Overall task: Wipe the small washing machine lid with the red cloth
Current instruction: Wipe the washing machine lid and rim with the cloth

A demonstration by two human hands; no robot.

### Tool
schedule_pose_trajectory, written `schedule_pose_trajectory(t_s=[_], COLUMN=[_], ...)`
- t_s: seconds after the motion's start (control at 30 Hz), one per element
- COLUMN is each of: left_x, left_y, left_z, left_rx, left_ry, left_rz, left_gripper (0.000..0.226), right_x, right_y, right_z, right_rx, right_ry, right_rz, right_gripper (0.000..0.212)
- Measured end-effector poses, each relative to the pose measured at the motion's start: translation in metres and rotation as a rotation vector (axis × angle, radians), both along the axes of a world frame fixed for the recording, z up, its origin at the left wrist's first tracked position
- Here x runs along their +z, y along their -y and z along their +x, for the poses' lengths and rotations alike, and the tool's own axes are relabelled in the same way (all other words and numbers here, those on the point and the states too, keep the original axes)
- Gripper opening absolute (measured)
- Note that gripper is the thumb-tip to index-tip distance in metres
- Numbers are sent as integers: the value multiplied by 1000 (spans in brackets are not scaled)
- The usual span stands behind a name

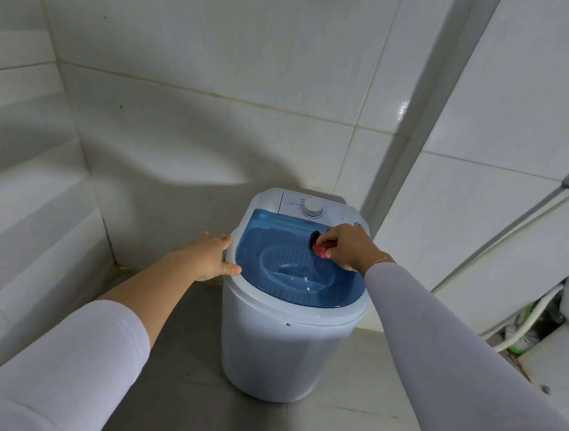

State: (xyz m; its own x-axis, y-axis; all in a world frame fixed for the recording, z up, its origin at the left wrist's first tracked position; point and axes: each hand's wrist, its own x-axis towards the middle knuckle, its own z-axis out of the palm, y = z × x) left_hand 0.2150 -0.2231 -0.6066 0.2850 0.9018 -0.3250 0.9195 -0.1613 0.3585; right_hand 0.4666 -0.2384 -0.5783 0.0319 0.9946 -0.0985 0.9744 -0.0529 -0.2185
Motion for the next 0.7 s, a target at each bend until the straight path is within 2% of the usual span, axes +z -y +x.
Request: schedule_pose_trajectory(t_s=[0.37, 0.53, 0.7], left_x=[-3, -5, -5], left_y=[8, 16, 20], left_z=[-2, -2, -4], left_rx=[9, 2, -44], left_ry=[39, 103, 155], left_rz=[64, 76, 63], left_gripper=[76, 72, 75], right_x=[-4, 4, 26], right_y=[33, 41, 28], right_z=[34, 38, 12], right_rx=[-126, -192, -120], right_ry=[-68, -91, -31], right_rz=[64, 23, 83], right_gripper=[31, 24, 28])
